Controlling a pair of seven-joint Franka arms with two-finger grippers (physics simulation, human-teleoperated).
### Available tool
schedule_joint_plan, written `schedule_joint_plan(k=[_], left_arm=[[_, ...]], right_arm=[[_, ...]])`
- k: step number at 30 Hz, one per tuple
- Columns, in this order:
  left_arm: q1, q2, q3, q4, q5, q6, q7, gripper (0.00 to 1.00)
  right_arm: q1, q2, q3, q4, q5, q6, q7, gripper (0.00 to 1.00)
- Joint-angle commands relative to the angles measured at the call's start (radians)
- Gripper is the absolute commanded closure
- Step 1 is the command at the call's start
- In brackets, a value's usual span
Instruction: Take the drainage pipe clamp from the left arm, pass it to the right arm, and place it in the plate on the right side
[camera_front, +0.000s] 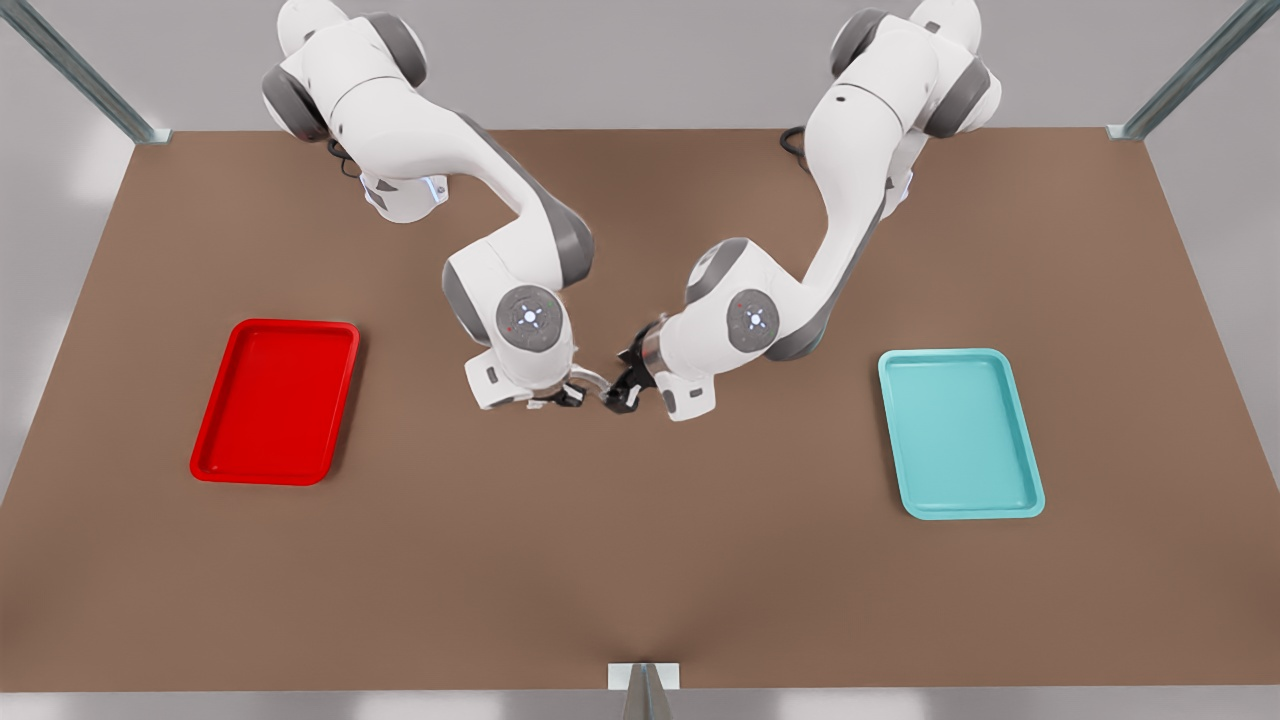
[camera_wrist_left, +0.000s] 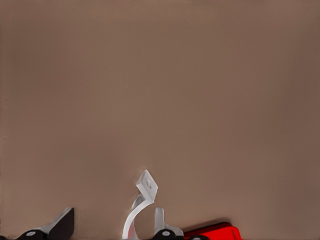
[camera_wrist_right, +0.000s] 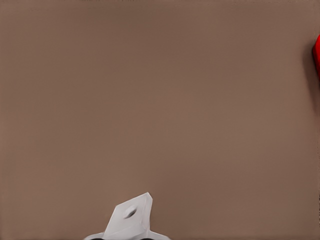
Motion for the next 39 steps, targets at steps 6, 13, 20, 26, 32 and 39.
schedule_joint_plan(k=[6, 13, 20, 26, 32, 39], left_arm=[[0.269, -0.054, 0.0, 0.001, 0.056, -0.5, 0.431, 0.0], [0.504, -0.163, 0.023, 0.009, 0.513, -0.551, 1.531, 0.0], [0.531, -0.284, 0.019, -0.037, 0.518, -0.54, 1.685, 0.0], [0.531, -0.261, 0.019, -0.037, 0.519, -0.538, 1.691, 0.0], [0.535, -0.254, 0.022, -0.037, 0.519, -0.529, 1.692, 0.0], [0.538, -0.241, 0.022, -0.037, 0.518, -0.52, 1.692, 0.0]], right_arm=[[-0.137, -0.048, 0.001, -0.063, 0.004, -0.002, -0.178, 0.79], [-0.444, -0.096, 0.133, -0.218, 0.002, 0.075, -0.427, 0.79], [-0.734, -0.145, 0.179, -0.425, 0.007, 0.241, -0.805, 0.79], [-0.921, -0.108, 0.179, -0.426, 0.021, 0.264, -1.135, 0.79], [-1.05, 0.022, 0.16, -0.328, 0.01, 0.316, -1.412, 0.79], [-1.065, 0.163, 0.144, -0.185, -0.013, 0.339, -1.446, 0.79]])
